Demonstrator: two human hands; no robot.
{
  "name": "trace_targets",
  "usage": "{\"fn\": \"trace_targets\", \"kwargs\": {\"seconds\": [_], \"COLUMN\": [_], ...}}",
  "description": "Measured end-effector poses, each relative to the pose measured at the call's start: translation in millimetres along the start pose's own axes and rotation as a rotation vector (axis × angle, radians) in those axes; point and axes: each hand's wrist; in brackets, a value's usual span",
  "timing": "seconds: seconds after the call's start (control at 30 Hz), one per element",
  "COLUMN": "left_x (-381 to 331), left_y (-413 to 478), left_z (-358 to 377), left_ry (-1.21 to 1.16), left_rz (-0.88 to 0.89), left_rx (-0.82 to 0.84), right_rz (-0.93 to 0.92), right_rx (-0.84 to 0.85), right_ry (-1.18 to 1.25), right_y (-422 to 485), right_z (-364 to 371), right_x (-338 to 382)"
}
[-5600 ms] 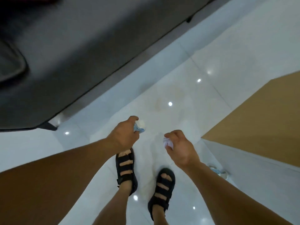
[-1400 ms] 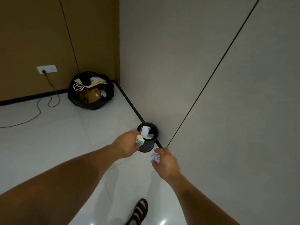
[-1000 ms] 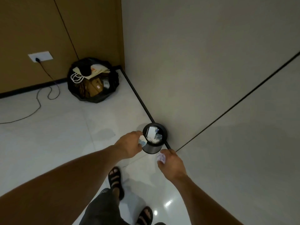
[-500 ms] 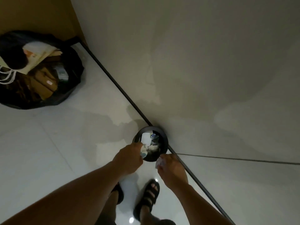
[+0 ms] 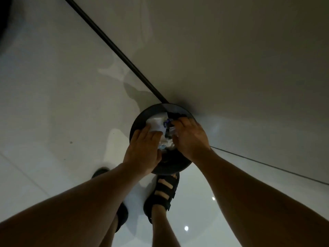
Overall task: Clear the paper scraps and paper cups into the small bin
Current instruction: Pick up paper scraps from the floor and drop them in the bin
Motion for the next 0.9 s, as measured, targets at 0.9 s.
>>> {"fn": "trace_targets", "kwargs": {"seconds": [0.9], "left_x": [-87], "left_y": [-191], "left_z": [-203], "left_ry": [0.057], "left_rz": [0.070], "left_rx": [-0.019], "right_rz": [0.504], "right_rx": [-0.061], "right_ry": [0.588], "right_y": [-253], "right_z": [-187], "right_x": [107]}}
Point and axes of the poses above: each hand's wrist, its own y-axis towards the middle knuckle, its own z-axis out of the palm, x = y × z, and after that the axes turned 9 degrees about x, right-handed
